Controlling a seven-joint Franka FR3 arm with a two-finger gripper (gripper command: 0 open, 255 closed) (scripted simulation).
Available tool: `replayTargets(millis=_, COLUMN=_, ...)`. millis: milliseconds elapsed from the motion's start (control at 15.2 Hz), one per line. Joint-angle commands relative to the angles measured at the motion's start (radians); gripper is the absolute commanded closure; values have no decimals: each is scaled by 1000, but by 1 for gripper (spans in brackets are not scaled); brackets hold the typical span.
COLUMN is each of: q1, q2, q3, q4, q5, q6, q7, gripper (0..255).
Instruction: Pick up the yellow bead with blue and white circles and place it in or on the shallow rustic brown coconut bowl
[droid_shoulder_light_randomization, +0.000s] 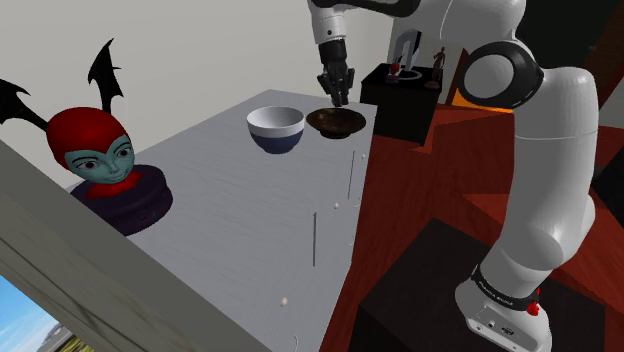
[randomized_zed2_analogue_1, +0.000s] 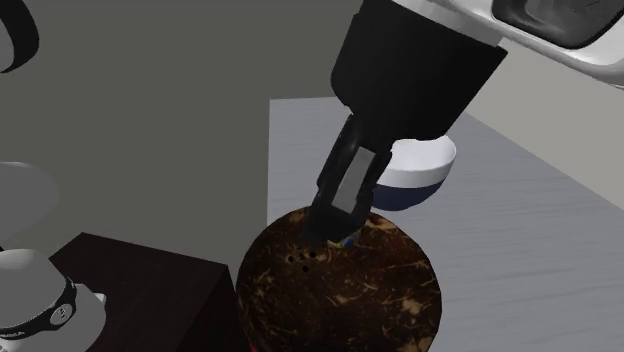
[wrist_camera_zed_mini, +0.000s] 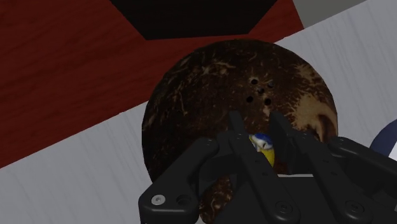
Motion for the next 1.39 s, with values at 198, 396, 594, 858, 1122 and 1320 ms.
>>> replayTargets(millis=198, q1=-13, q2=-42, q3=-1, q4=-132, q5=8, q6=91, q7=-6, gripper=255)
replayTargets(millis=396, q1=-19, q2=-61, q3=-2, q4=-202, q5=12, q6=142, q7=-9, gripper=255)
replayTargets(millis=594, q1=-20, q2=-67, q3=-2, q4=-224, q5=13, q6=159, q7=-10, gripper=255)
replayTargets(millis=858, q1=-20, q2=-67, q3=-2, q4=-224, q5=13, q6=159, q7=-10, gripper=255)
replayTargets(millis=1122, q1=-20, q2=-67, q3=-2, q4=-224, q5=13, q6=159, q7=-10, gripper=0)
replayTargets(millis=1320, q1=-20, q2=-67, q3=-2, q4=-224, q5=13, q6=159, q7=-10, gripper=0)
